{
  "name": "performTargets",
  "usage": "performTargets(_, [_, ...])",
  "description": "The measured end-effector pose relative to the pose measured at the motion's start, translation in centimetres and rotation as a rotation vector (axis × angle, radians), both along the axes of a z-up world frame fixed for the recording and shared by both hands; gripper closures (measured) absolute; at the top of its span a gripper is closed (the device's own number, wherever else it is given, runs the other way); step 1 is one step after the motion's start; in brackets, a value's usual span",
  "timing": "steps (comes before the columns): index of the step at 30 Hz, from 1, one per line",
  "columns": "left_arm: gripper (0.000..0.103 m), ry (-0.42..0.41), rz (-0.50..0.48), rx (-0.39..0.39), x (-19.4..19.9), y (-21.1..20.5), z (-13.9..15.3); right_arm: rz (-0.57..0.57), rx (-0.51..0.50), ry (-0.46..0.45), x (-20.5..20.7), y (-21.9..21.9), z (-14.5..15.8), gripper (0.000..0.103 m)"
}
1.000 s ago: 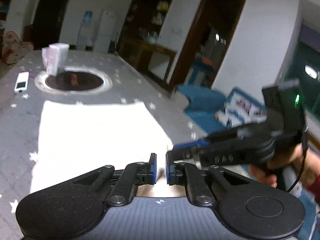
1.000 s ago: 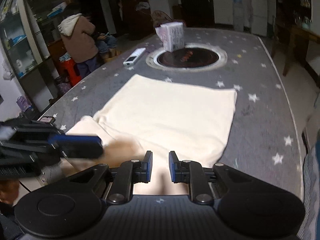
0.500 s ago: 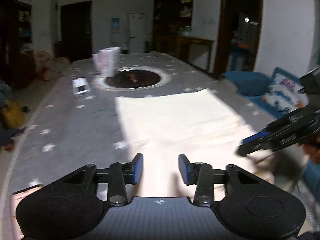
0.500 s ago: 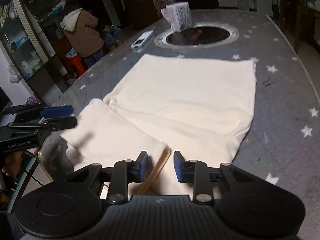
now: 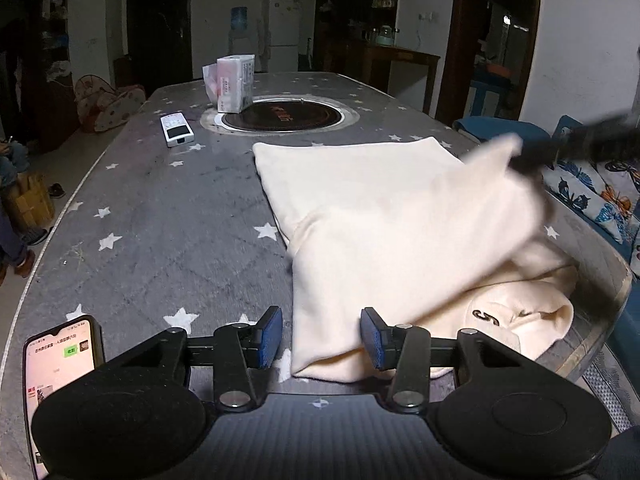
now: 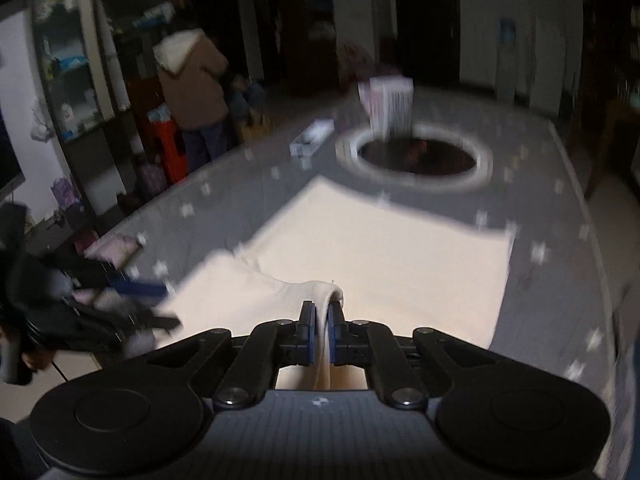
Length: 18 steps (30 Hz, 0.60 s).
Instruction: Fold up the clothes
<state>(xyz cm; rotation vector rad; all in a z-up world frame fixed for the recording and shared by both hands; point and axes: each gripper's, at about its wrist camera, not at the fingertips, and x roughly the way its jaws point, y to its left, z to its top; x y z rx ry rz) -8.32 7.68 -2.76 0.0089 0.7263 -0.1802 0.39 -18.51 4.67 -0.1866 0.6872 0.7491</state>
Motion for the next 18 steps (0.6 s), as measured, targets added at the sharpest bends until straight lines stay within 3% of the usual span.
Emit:
performTargets(4, [0.056,0.018,-0.025,0.007,0.0,0.0,-0.5,-0.022,0.013,-0.038,-0.1,-0.5,2.1,0.098])
performTargets(12, [0.057,0.030,-0.048,0.020,0.2,0.2,0.1,-0.185,-0.056,0.201,3.3,-2.3,-4.7,0.097])
performTargets(14, [0.057,0.015,-0.054,0.004,0.4,0.4,1.0,-0.201,-0.067,0.205,3.2,-2.9,-5.8,0.097])
performTargets(18, [0.057,-0.022,-0.075,-0.048,1.6,0.0,2.6,-0.186,-0.054,0.137,2.7,-2.7,-5.1,0.097])
